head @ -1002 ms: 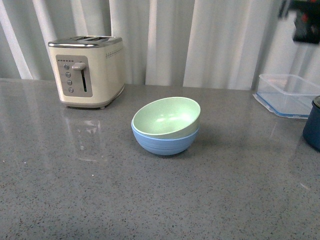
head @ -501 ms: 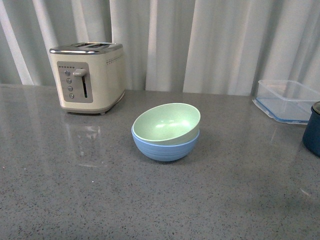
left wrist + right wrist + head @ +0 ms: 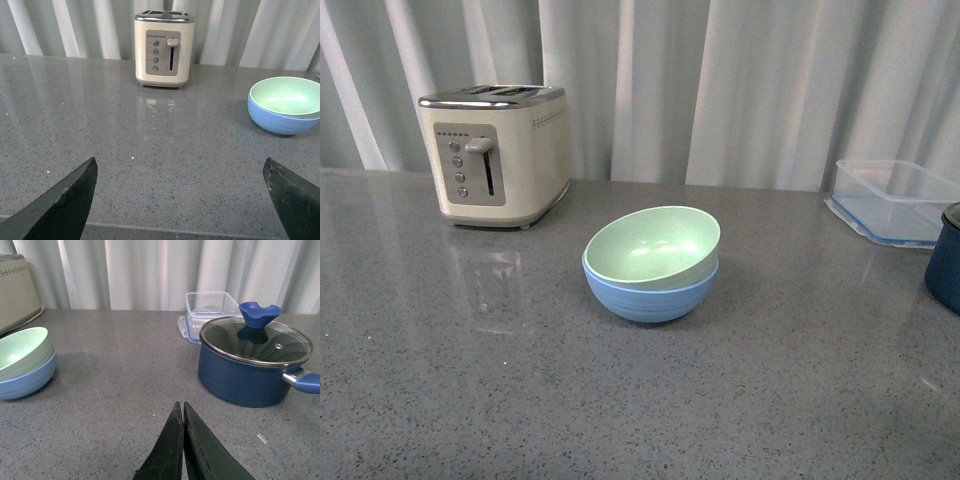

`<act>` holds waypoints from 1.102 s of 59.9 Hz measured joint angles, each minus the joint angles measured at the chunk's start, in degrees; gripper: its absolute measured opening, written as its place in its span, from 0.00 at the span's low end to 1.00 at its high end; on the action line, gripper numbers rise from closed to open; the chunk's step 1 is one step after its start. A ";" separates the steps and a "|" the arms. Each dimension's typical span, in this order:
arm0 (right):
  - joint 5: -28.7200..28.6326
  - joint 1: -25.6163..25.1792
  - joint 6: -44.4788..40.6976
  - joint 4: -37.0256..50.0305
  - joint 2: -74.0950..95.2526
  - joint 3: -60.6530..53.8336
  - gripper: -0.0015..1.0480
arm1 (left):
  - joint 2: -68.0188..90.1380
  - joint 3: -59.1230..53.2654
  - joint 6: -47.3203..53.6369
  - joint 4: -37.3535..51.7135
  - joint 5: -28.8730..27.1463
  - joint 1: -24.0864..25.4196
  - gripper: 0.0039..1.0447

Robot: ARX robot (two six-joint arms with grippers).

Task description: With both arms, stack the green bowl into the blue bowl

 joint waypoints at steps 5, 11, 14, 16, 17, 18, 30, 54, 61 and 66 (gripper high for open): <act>-0.09 0.00 0.00 -1.88 -2.80 -0.81 0.01 | 0.00 0.00 0.00 0.00 0.00 0.00 0.94; -0.13 0.00 0.00 -2.43 -5.20 -2.27 0.01 | 0.00 0.00 0.00 0.00 0.00 0.00 0.94; -0.13 0.00 0.00 -1.49 -5.97 -3.54 0.01 | 0.00 0.00 0.00 0.00 0.00 0.00 0.94; -0.13 0.00 0.00 -2.71 -7.10 -4.31 0.01 | 0.00 0.00 0.00 0.00 0.00 0.00 0.94; -0.13 0.00 0.00 -3.43 -7.69 -4.48 0.01 | 0.00 0.00 0.00 0.00 0.00 0.00 0.94; -0.13 0.00 -0.02 -3.80 -8.02 -4.48 0.01 | 0.00 0.00 0.00 0.00 0.00 0.00 0.94; -0.15 0.00 0.00 -11.15 -16.39 -4.50 0.01 | 0.00 0.00 0.00 0.00 0.00 0.00 0.94; -0.15 0.00 0.00 -22.14 -27.80 -4.50 0.01 | 0.00 0.00 0.00 0.00 0.00 0.00 0.94; -0.17 0.00 0.00 -24.68 -30.40 -4.50 0.01 | 0.00 0.00 0.00 0.00 0.00 0.00 0.94; -0.17 0.00 0.00 -26.08 -31.78 -4.50 0.01 | 0.00 0.00 0.00 0.00 0.00 0.00 0.94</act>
